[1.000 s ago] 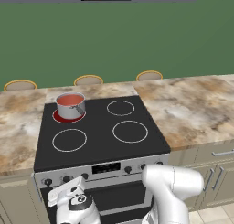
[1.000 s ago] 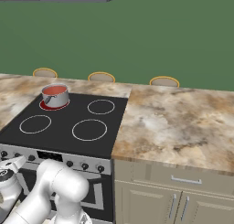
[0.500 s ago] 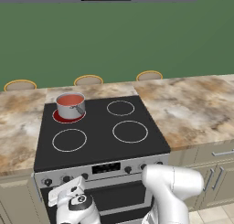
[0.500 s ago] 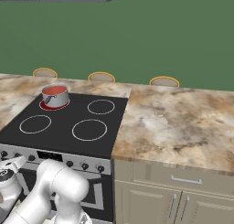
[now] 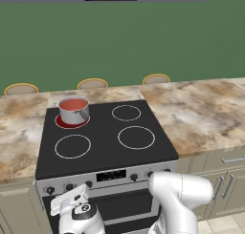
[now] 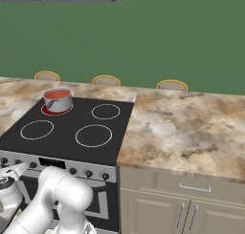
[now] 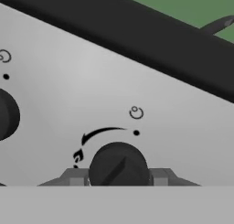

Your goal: Wait until the marinara sauce is simmered to a deep red color and then turn off the stove.

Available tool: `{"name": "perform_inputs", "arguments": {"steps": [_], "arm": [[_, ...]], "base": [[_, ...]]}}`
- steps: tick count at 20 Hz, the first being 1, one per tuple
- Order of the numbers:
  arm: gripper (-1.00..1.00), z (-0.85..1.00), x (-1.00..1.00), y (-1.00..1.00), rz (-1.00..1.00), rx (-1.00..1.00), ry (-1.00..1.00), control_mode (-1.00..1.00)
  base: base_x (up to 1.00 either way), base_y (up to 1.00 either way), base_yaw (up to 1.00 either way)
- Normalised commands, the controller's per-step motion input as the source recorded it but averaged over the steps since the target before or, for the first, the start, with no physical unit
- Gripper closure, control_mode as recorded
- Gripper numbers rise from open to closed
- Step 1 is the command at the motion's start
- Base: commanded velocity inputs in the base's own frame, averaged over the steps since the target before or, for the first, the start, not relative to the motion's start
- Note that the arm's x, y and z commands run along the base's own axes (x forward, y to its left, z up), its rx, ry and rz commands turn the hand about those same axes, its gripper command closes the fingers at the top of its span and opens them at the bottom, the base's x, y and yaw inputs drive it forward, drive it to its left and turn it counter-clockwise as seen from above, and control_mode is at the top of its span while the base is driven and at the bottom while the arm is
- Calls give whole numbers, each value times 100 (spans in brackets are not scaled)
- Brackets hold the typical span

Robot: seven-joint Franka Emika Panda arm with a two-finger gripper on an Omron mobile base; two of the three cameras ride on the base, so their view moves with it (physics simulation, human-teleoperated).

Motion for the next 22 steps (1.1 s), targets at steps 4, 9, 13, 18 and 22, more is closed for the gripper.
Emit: {"name": "perform_inputs", "arguments": {"steps": [4, 9, 13, 18, 22], "arm": [[100, 0, 0, 0, 0, 0, 0, -100], [100, 0, 0, 0, 0, 0, 0, -100], [100, 0, 0, 0, 0, 0, 0, -100], [100, 0, 0, 0, 0, 0, 0, -100], [100, 0, 0, 0, 0, 0, 0, -100]], "base": [[0, 0, 0], [0, 0, 0], [0, 0, 0], [0, 0, 0], [0, 0, 0]]}}
